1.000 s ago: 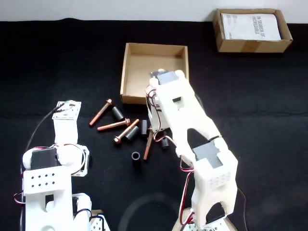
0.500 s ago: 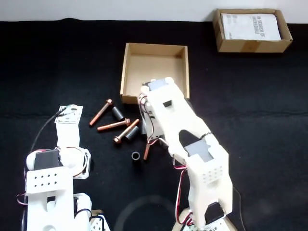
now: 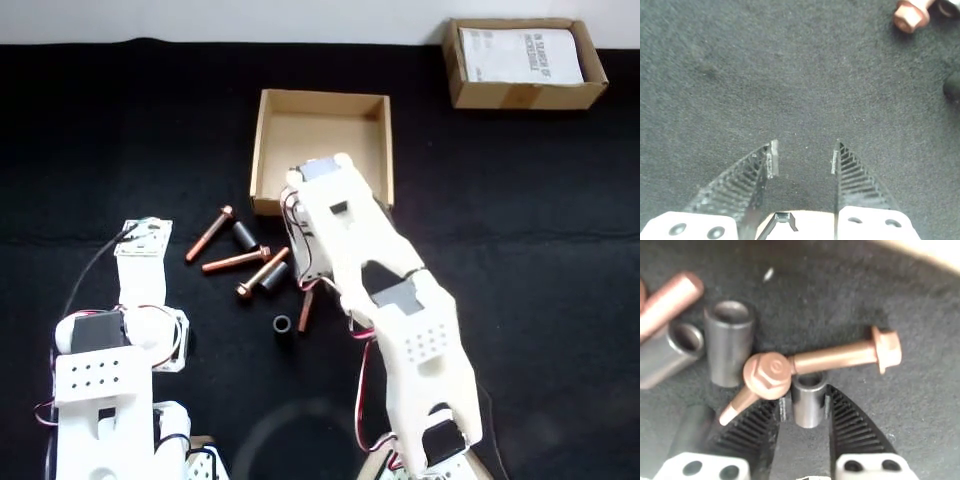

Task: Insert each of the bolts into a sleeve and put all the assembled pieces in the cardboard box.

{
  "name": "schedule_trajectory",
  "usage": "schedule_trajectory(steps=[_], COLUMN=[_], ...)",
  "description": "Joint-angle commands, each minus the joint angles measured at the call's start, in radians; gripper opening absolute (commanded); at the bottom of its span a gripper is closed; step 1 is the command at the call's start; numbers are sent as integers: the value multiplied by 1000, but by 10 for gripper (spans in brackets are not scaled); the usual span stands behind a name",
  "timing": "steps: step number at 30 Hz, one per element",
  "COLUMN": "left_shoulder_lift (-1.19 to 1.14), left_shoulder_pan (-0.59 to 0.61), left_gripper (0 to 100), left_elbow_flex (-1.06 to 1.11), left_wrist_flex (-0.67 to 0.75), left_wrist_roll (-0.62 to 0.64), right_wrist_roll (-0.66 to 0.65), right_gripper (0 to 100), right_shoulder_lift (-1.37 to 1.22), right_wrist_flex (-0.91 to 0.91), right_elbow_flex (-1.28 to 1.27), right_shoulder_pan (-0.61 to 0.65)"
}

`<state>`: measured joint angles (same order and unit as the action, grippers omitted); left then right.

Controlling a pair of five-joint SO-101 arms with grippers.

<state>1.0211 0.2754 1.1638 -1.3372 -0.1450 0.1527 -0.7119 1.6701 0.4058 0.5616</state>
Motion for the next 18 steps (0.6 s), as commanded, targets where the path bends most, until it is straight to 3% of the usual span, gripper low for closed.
schedule_trajectory(steps=[1,4,7,12,18], left_shoulder_lift=[4,2,2,2,1], left_shoulder_pan=[15,15,30,41,41], left_gripper=[188,187,186,185,185], left_elbow_flex=[-4,-2,15,33,24], left_wrist_flex=[12,26,57,72,69], left_wrist_roll=[-5,-5,-5,-5,-3], right_wrist_roll=[-2,-2,-2,-84,-61], right_gripper=[105,85,5,9,9], right_shoulder_lift=[-61,-116,-137,-134,-62], right_wrist_flex=[62,87,88,90,91], right_elbow_flex=[136,202,234,239,232], right_shoulder_pan=[-16,-16,-16,-15,-65])
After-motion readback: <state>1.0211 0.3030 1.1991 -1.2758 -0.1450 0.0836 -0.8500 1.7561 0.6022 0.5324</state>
